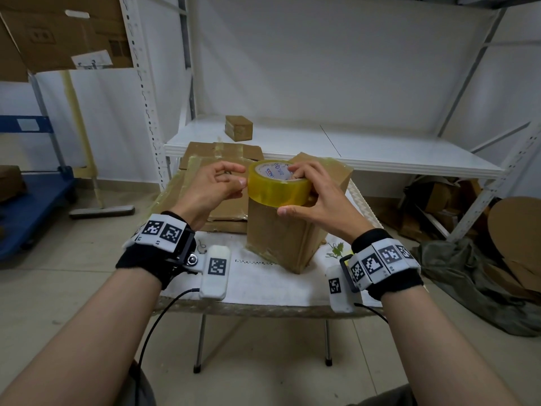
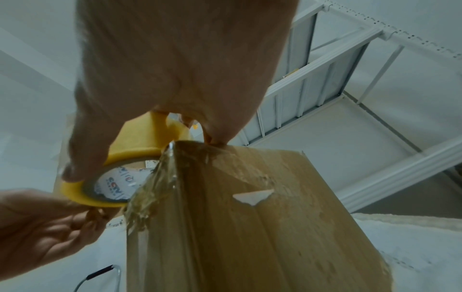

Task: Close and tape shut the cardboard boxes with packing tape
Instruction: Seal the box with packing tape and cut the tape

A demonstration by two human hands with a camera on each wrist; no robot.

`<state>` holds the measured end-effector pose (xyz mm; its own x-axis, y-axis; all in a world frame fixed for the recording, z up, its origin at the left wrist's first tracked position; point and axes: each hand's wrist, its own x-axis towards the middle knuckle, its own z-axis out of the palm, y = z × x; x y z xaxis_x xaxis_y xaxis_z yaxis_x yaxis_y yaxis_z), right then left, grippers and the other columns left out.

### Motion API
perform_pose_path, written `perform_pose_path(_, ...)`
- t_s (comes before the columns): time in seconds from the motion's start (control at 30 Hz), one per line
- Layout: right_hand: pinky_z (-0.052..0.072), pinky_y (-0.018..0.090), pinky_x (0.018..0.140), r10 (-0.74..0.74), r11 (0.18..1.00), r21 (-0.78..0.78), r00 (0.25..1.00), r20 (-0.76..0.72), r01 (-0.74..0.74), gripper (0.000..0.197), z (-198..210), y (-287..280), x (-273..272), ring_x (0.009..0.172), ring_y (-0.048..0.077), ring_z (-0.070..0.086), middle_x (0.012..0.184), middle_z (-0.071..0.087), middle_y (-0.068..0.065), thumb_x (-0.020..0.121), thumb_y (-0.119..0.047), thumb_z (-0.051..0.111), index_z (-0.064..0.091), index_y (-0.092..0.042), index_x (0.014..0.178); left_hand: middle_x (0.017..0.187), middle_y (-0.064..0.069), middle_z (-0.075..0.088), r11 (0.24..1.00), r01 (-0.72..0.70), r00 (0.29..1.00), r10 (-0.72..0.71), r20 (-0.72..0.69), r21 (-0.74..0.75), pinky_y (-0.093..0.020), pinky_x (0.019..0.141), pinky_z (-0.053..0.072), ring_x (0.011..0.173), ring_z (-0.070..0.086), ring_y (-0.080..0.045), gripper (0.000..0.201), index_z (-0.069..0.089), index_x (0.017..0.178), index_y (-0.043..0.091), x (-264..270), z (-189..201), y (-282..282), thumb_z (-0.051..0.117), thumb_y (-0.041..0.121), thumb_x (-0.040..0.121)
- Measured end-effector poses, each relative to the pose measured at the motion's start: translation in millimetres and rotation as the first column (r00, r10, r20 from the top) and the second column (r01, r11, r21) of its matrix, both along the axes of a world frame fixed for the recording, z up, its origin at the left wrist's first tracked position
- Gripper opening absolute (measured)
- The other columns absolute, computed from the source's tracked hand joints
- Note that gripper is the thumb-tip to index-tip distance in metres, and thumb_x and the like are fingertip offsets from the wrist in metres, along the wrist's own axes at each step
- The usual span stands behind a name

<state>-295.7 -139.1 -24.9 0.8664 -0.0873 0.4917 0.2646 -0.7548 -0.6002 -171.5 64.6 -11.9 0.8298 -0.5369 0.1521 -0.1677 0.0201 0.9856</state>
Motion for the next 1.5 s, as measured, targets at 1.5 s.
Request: perform_pose_path(1.5,0.044,0.046,0.107,-0.394,0.919,0.049,0.898,0.196,0.392,0.047,37,-2,3,0.130,0.021,0.039,0.135,0.041,0.000,0.063,-0.049,0.090,0.062,-0.025,0.092,0.088,0.011,0.066,0.989,0.140,0.956,-0.122,0.267,-0.052,-0.023,0.090,0.054,0.086,0.061,-0.005,0.014,0.063,0.107,0.013,-12,31,-2,0.062,0.021,0.096)
